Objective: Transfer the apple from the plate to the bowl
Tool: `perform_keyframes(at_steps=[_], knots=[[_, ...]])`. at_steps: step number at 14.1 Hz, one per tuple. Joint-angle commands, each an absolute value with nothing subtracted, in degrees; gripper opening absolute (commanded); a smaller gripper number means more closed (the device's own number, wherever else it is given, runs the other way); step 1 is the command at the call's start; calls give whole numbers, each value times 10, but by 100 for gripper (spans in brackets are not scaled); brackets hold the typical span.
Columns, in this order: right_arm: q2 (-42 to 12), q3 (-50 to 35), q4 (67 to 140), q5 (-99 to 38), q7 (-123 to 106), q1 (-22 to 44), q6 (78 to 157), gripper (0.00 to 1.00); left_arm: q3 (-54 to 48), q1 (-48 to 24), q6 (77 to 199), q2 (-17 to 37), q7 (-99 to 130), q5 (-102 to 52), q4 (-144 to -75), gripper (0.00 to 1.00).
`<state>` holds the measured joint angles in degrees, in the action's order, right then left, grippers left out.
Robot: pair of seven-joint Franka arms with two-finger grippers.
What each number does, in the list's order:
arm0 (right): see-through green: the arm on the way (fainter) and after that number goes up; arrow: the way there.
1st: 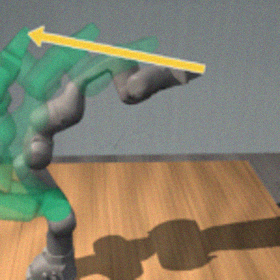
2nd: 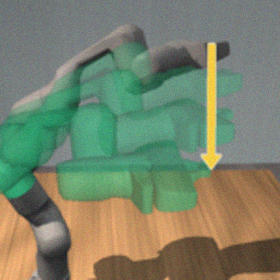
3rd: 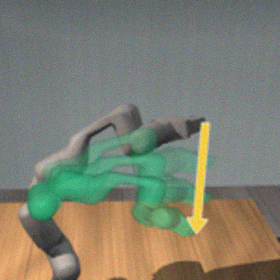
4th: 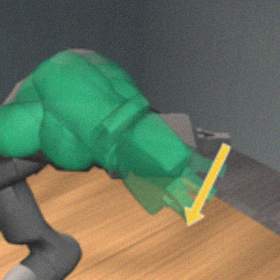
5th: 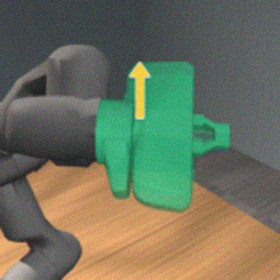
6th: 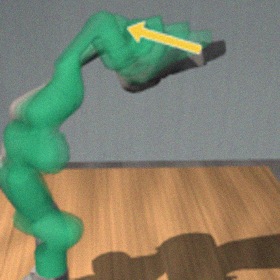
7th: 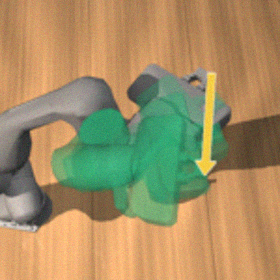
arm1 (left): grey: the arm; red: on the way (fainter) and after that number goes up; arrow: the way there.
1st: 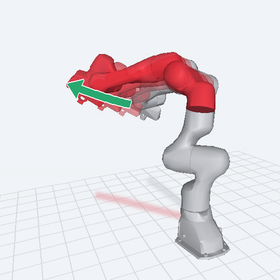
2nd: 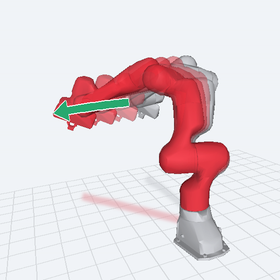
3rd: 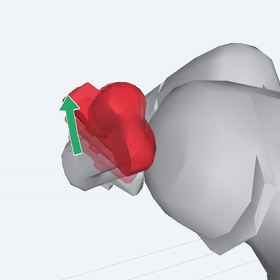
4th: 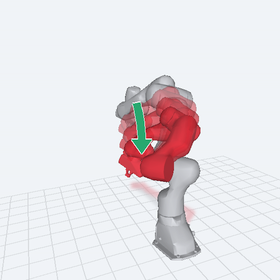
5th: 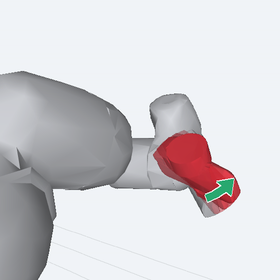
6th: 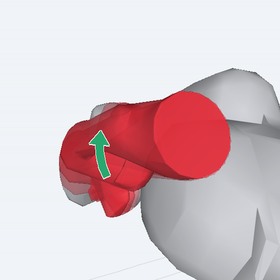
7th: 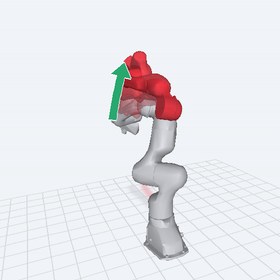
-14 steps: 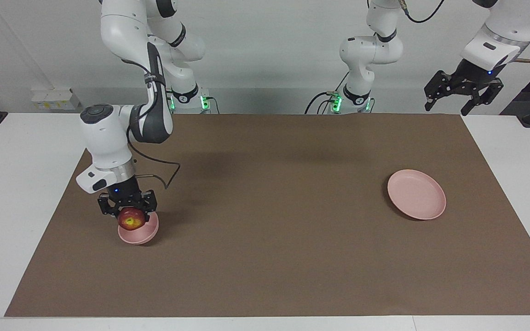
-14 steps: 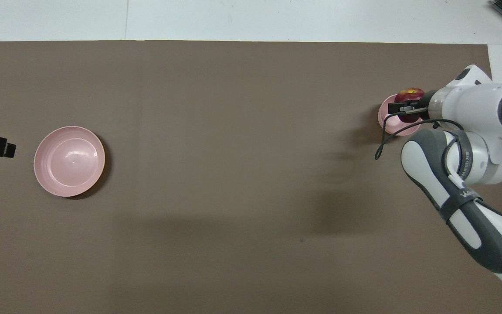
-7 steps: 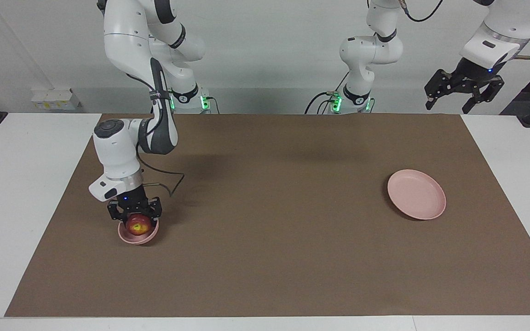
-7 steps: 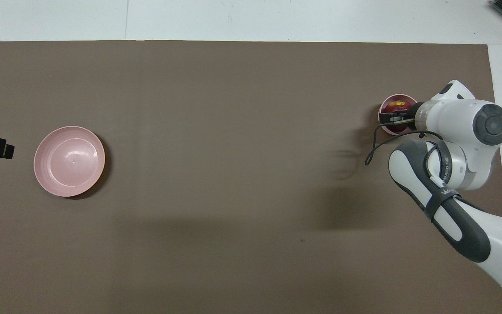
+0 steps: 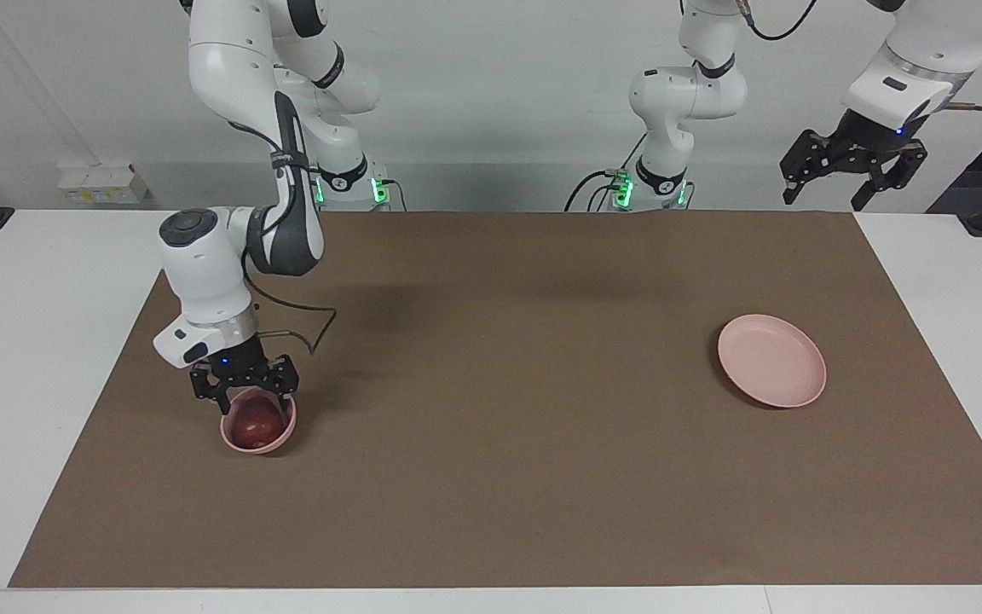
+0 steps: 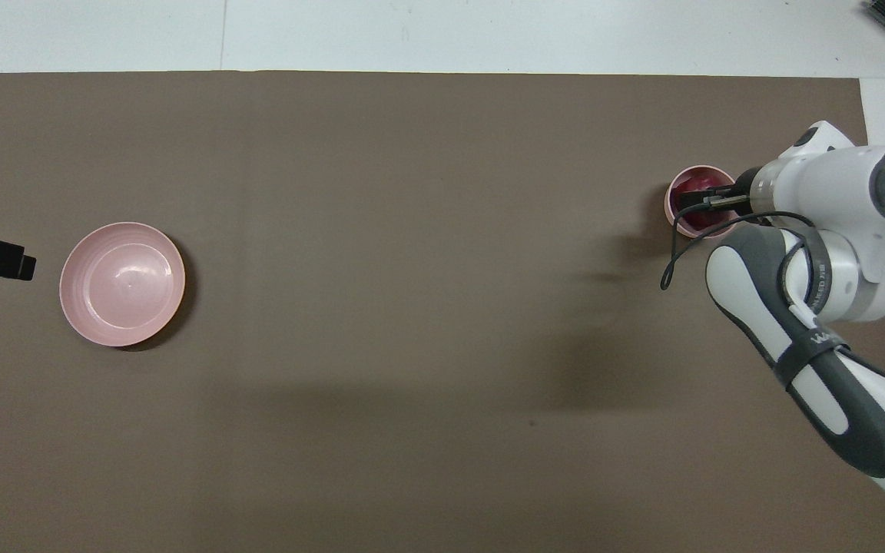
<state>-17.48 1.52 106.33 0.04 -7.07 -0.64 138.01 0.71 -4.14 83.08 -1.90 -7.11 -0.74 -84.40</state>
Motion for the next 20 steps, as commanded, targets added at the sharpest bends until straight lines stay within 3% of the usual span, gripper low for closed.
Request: perform_keyframes(at_steps=[1, 9, 12, 18, 20], knots=[[-144, 9, 1020, 12, -69, -15, 1271, 100, 7, -46, 824, -26, -63, 7, -850, 100], [-25, 10, 973, 14, 4, -11, 1005, 100, 7, -47, 820, -29, -65, 7, -850, 100], [17, 11, 972, 9, 9, -16, 962, 100, 7, -47, 820, -29, -65, 7, -851, 100], [1, 25, 873, -17, 13, -18, 817, 100, 7, -46, 822, -32, -67, 7, -857, 100], [-9, 24, 864, -12, 13, -15, 806, 100, 8, -45, 822, -33, -69, 7, -858, 100]])
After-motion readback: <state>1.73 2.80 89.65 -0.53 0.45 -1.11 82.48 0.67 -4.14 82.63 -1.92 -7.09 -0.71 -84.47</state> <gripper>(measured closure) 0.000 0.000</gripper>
